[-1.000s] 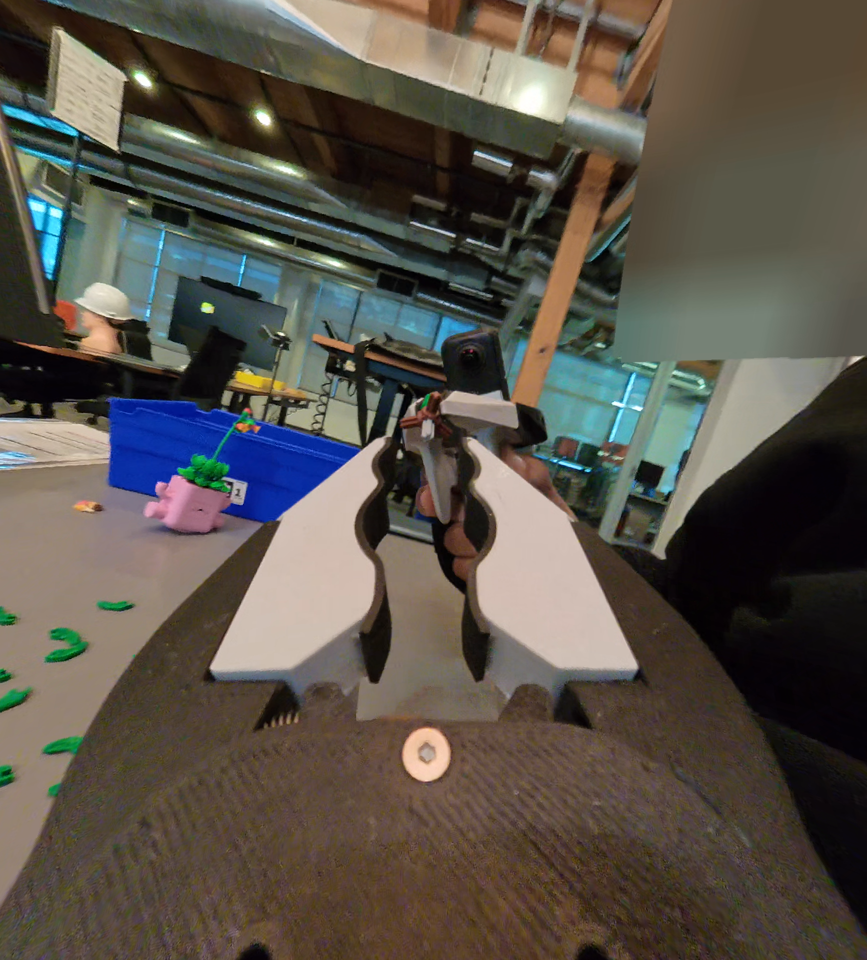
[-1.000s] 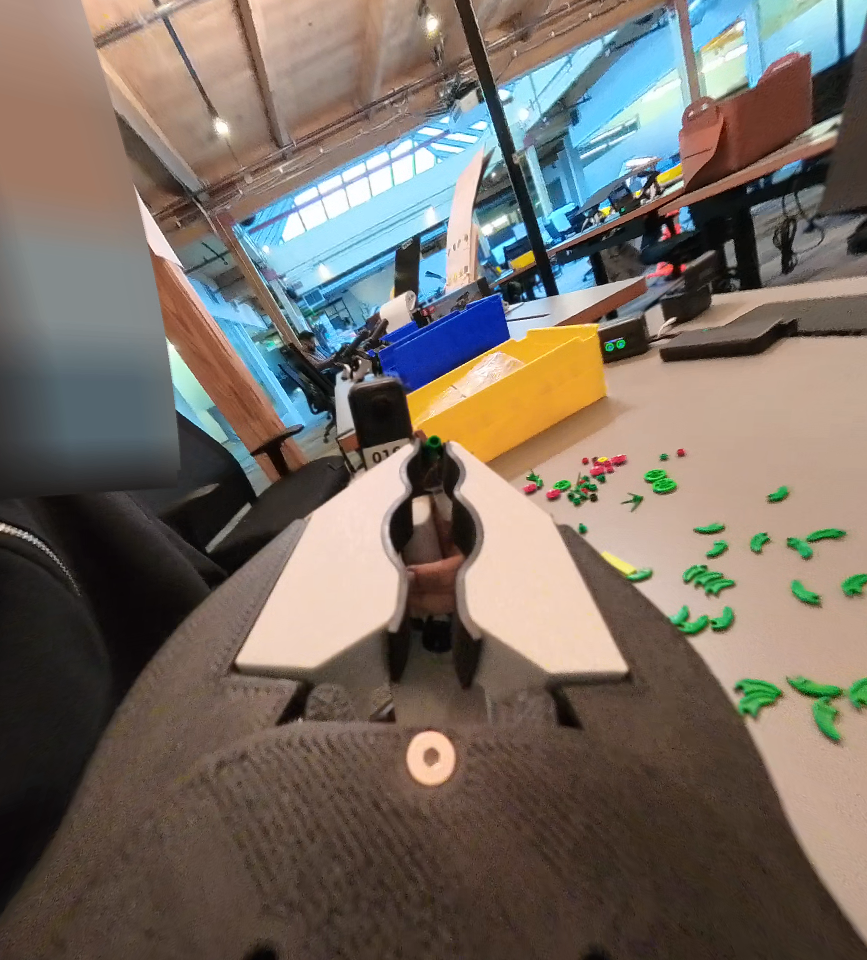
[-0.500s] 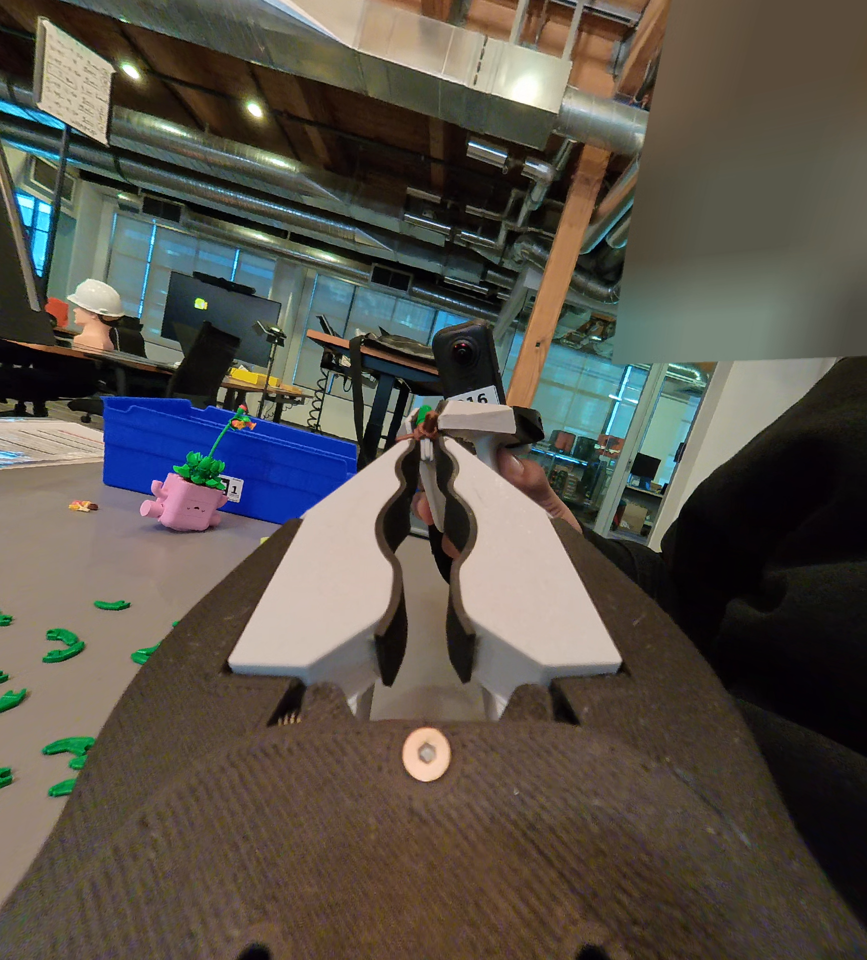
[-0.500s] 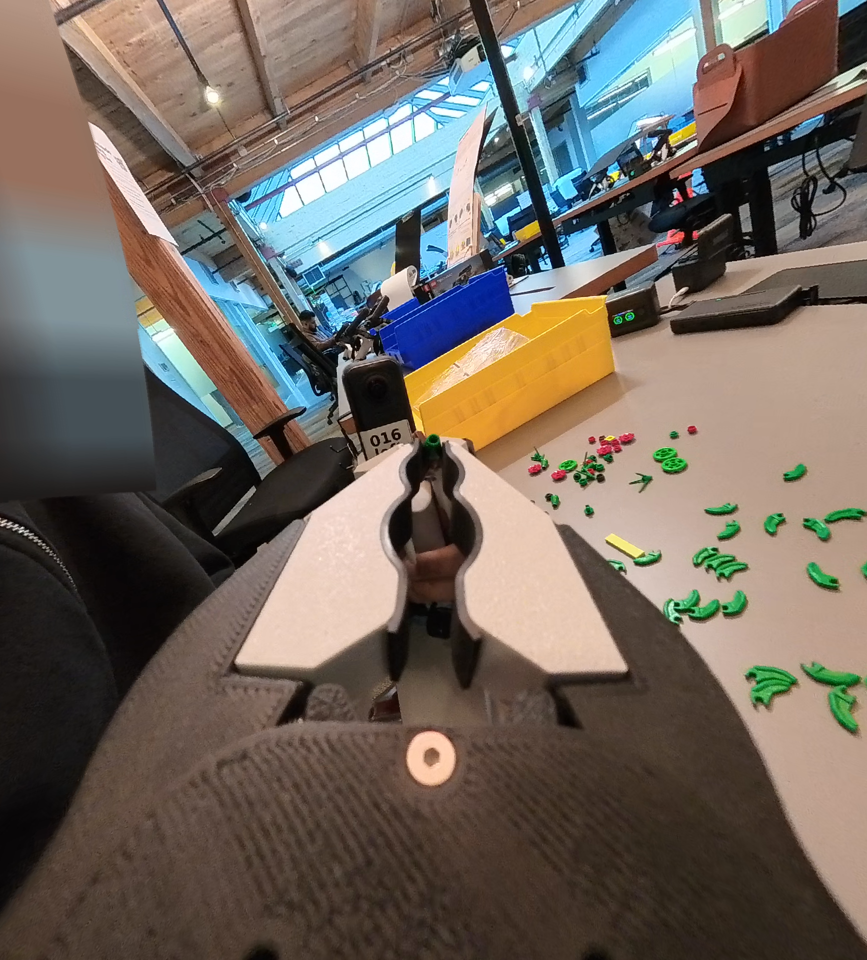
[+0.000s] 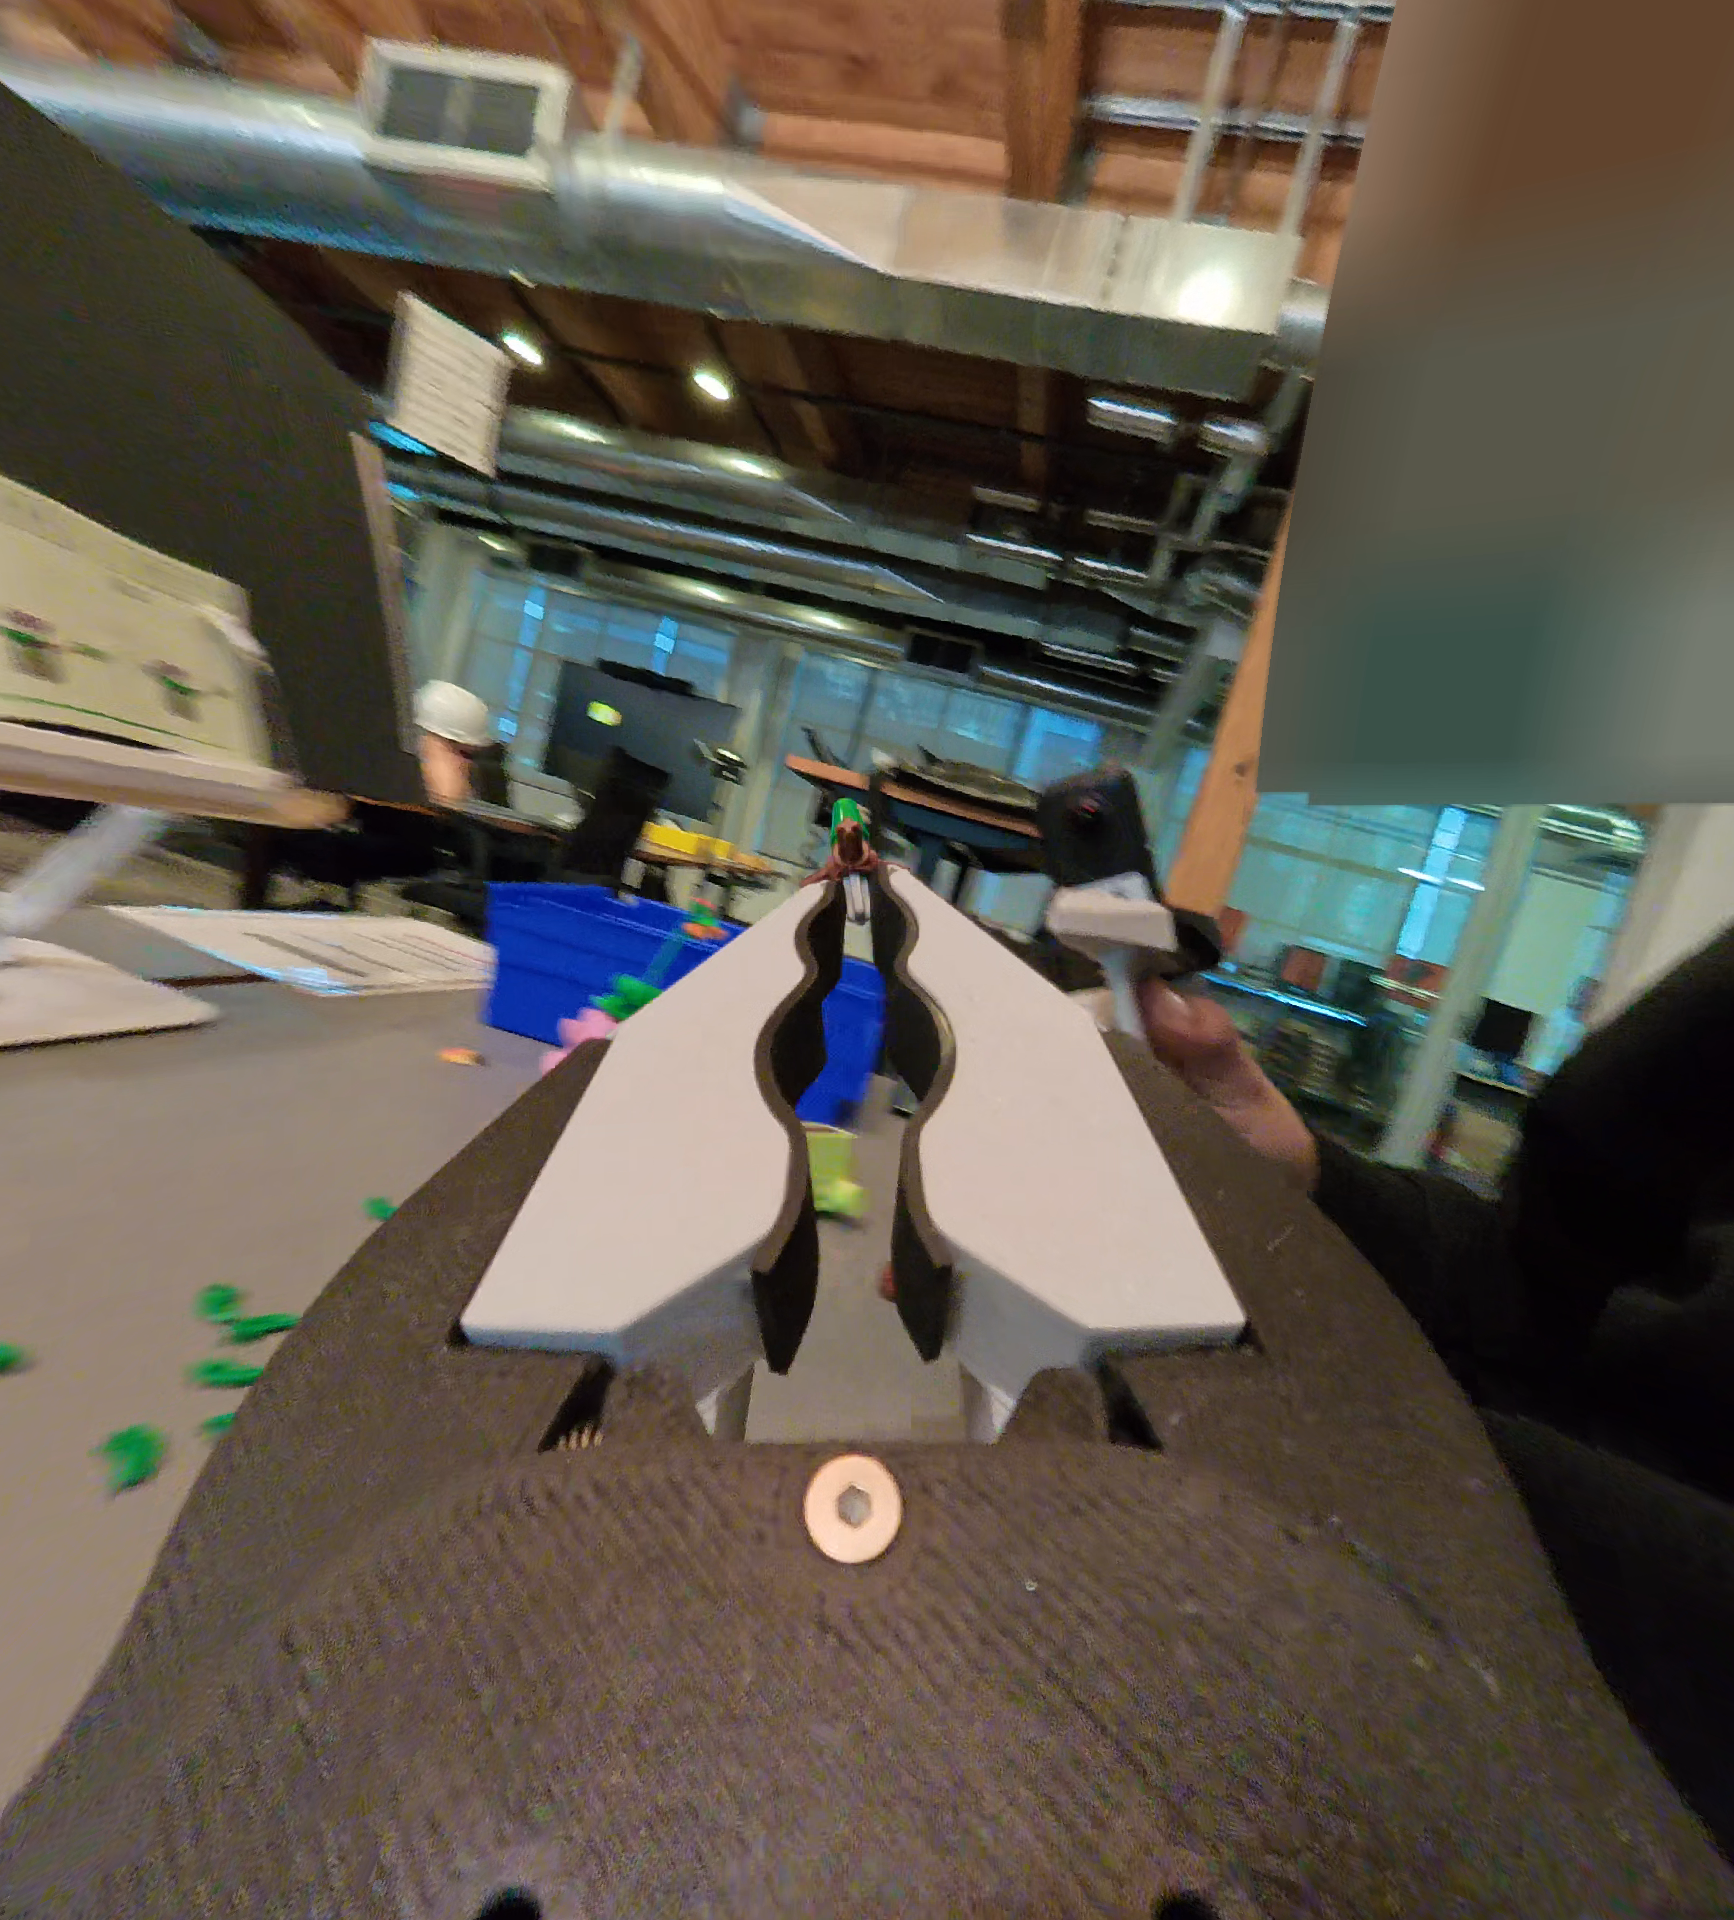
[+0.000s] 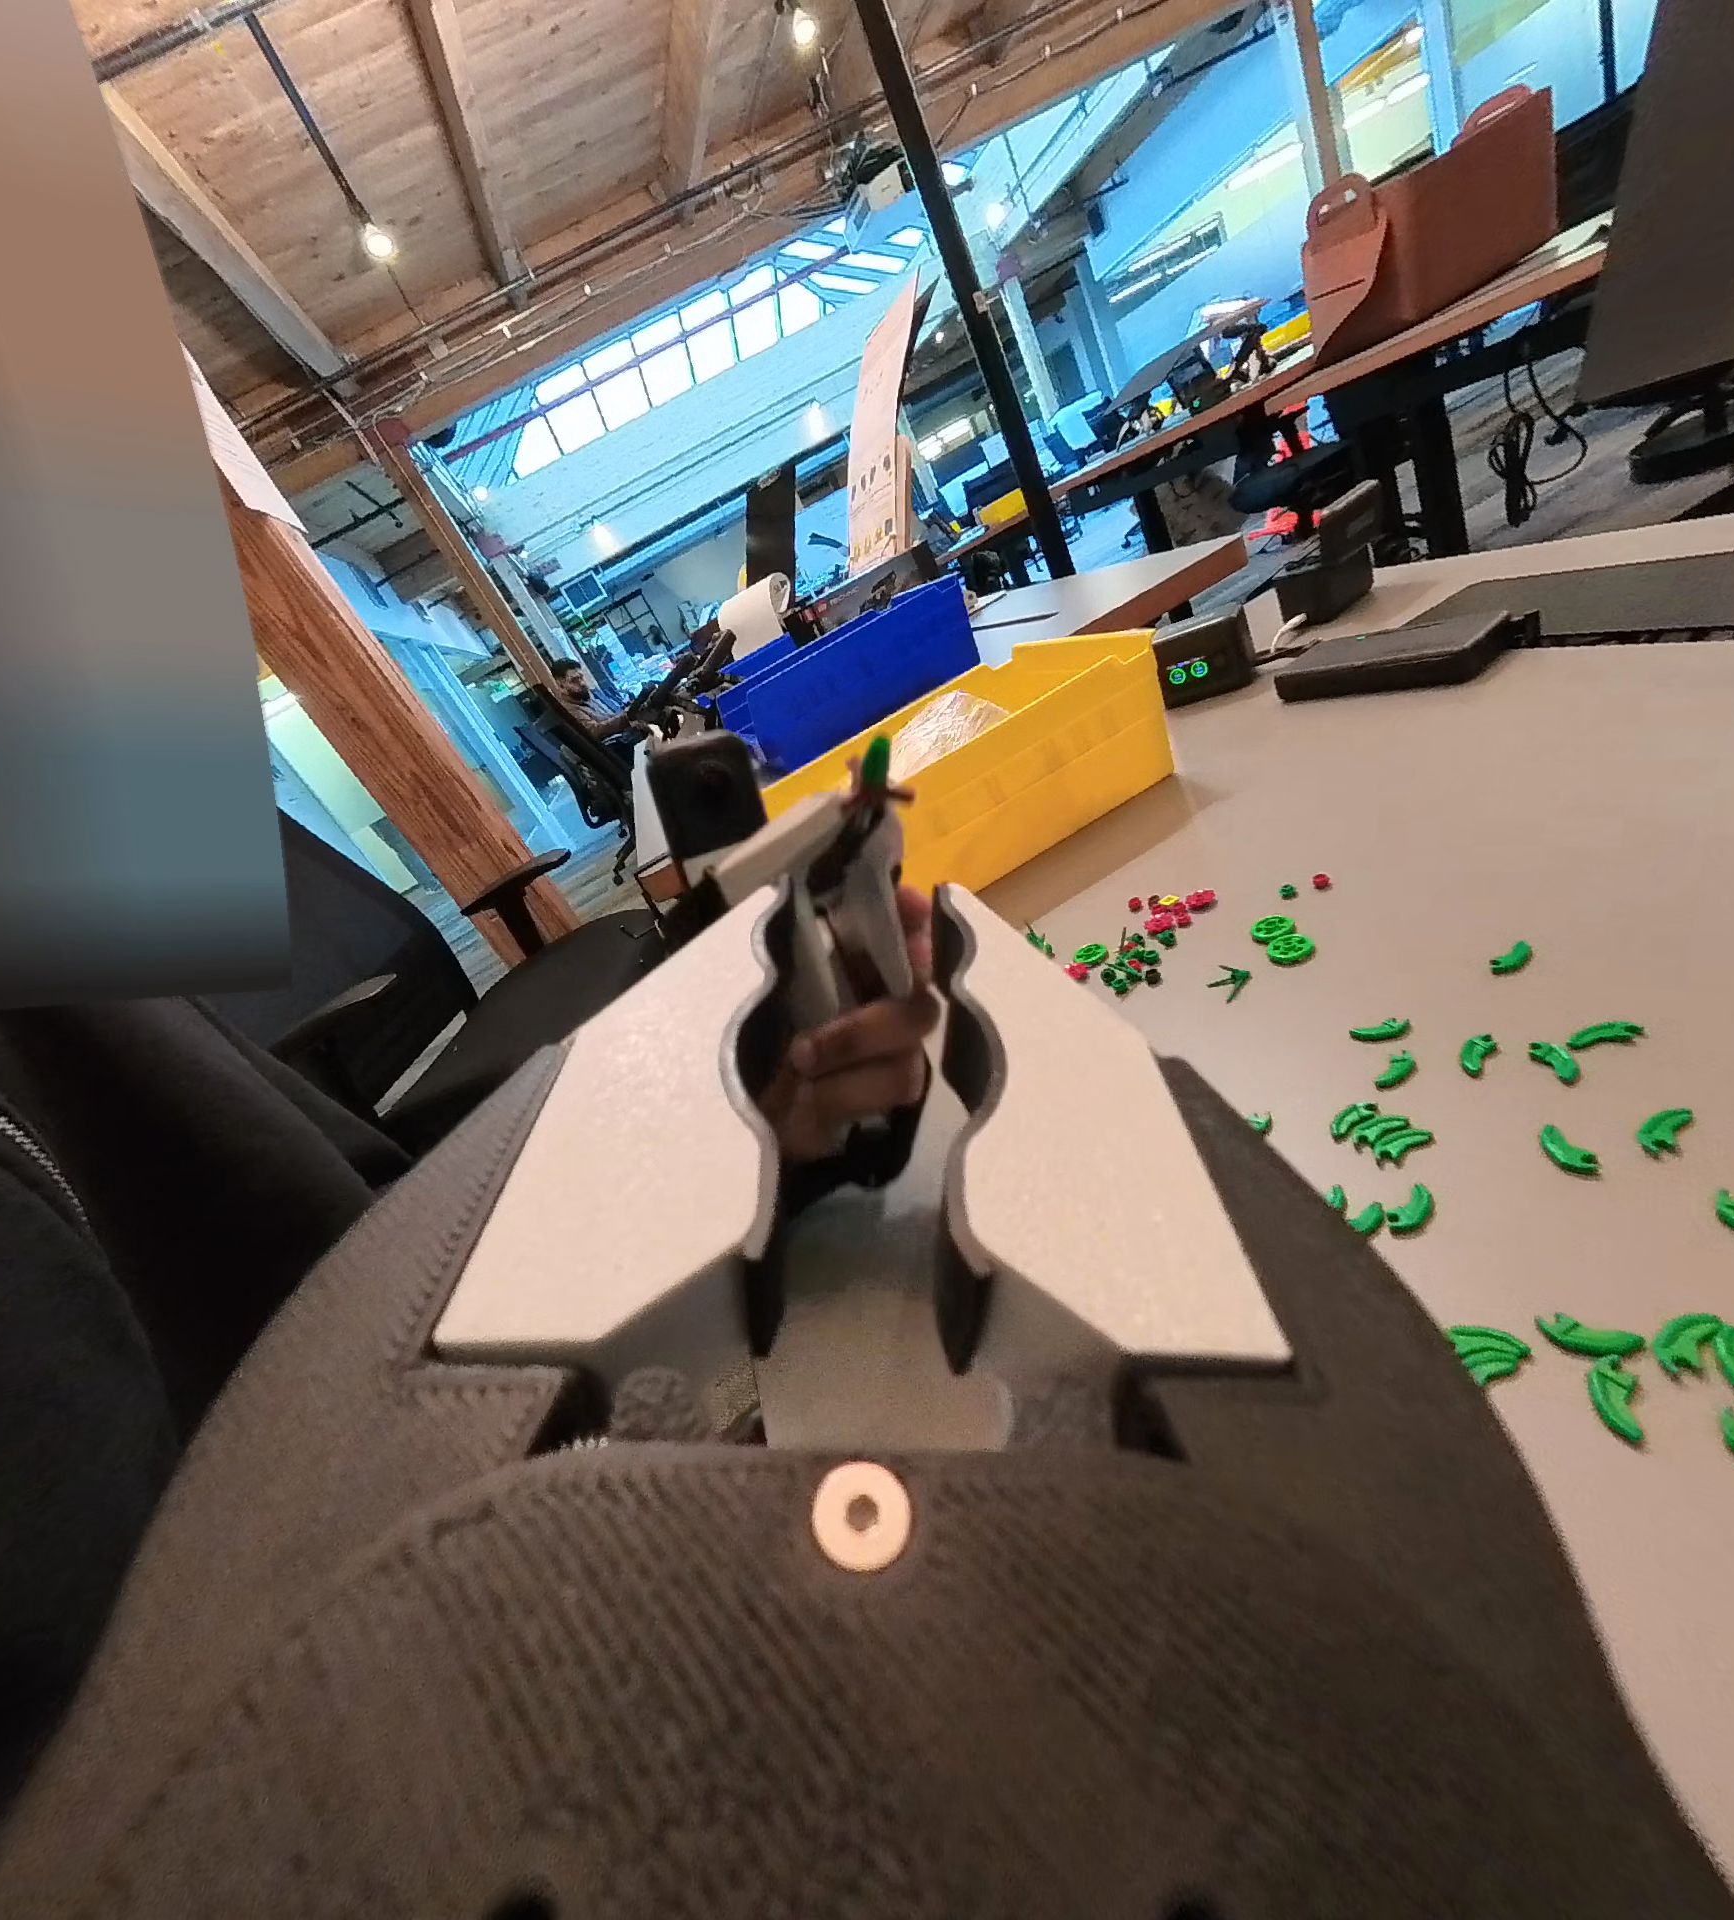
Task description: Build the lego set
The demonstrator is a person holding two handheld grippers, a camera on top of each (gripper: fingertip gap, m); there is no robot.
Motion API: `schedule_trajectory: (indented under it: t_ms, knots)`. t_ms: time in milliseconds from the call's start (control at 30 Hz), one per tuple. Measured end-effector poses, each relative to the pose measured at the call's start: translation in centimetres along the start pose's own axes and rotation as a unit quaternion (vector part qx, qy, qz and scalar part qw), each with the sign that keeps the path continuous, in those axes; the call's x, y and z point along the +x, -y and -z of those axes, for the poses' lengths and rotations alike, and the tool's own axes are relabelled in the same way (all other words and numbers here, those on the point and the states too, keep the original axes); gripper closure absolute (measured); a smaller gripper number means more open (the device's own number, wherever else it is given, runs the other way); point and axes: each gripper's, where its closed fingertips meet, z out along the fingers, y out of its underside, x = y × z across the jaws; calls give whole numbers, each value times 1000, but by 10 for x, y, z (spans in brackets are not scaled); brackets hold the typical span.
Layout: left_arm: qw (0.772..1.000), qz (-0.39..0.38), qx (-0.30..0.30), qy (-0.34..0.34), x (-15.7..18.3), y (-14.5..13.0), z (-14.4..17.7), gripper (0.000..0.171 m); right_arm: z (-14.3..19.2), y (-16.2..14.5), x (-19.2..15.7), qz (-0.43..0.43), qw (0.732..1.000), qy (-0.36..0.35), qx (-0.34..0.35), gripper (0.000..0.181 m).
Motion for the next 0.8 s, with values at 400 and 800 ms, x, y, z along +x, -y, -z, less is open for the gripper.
schedule_trajectory:
  t_ms: [400, 800]
  knots:
    - [961, -104, 109, 233, -76, 87, 108, 170, -87, -66, 49, 79, 967, -54, -236, 158]
    - [958, -108, 95, 247, -84, 90, 119, 170, -231, -118, 166, 148, 890, -77, -424, 162]
